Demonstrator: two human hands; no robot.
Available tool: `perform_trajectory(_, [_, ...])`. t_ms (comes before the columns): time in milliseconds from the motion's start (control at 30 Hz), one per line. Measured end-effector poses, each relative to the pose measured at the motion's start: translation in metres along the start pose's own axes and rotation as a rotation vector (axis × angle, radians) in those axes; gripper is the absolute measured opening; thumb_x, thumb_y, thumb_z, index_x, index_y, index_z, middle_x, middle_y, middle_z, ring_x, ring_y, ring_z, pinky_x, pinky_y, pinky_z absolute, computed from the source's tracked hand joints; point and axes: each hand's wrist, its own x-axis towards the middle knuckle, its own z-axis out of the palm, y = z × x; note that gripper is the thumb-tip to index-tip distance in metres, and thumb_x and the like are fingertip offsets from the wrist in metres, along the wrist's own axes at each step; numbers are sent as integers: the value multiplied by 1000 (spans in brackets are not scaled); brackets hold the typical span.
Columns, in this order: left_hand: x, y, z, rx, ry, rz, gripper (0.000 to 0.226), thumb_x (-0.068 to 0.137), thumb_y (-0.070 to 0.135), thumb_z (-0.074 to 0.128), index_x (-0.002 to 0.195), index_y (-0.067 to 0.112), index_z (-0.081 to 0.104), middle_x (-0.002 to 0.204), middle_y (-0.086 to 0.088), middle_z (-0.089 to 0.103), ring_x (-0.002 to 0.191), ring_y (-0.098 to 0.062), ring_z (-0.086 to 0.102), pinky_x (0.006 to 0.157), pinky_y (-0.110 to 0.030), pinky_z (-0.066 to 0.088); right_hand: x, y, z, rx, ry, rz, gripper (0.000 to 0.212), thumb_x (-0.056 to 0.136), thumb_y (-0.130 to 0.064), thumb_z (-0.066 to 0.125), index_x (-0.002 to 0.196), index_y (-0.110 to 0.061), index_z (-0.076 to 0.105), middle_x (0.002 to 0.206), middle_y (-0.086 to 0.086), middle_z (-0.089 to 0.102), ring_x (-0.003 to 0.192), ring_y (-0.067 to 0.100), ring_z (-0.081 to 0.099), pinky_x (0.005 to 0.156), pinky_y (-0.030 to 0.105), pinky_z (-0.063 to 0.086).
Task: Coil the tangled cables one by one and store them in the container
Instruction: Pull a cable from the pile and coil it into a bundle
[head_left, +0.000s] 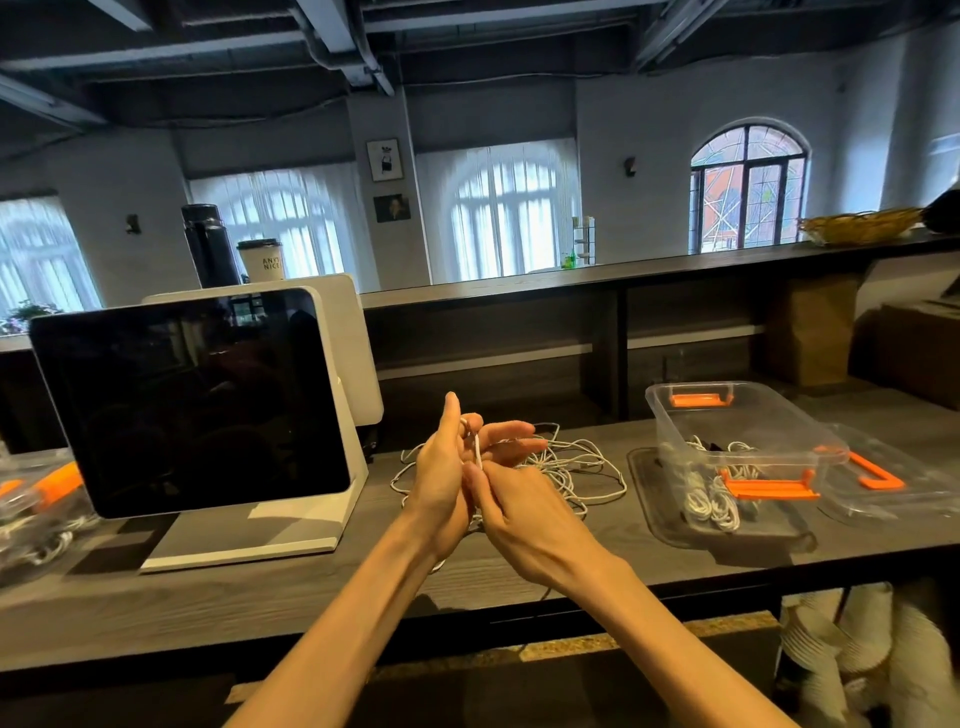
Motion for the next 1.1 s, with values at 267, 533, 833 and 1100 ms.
perform_trajectory(267, [3, -2, -8, 10, -43, 75, 40, 106, 44, 35, 88, 11, 48, 58, -5, 48, 72, -28, 69, 86, -37, 57, 2, -7, 2, 68, 37, 67, 45, 110, -32, 34, 87, -11, 67, 80, 3, 65, 74, 16, 61, 74, 48, 53])
perform_trajectory(533, [28, 35, -51, -202, 177, 33, 40, 110, 38, 31, 78, 16, 41, 51, 5, 30, 36, -4, 23, 32, -16, 17, -8, 14, -25, 248, -141, 103, 32, 104, -39, 56, 88, -16, 71, 73, -4, 70, 71, 6, 71, 67, 19, 54])
perform_trajectory(833, [22, 19, -37, 506, -108, -101, 53, 105, 54, 34, 93, 9, 58, 76, -5, 61, 55, -10, 48, 43, -17, 35, 30, 6, -42, 12, 30, -237, 19, 103, -41, 55, 95, -32, 69, 83, -12, 66, 79, 6, 63, 69, 27, 51])
perform_trajectory(1100, [14, 23, -25, 220, -340, -334, 80, 91, 78, 26, 85, 12, 70, 52, -3, 42, 35, -6, 34, 38, -14, 26, 43, 10, -45, 115, 222, -159, 22, 90, -39, 76, 93, -19, 70, 77, -5, 69, 73, 11, 69, 64, 32, 59])
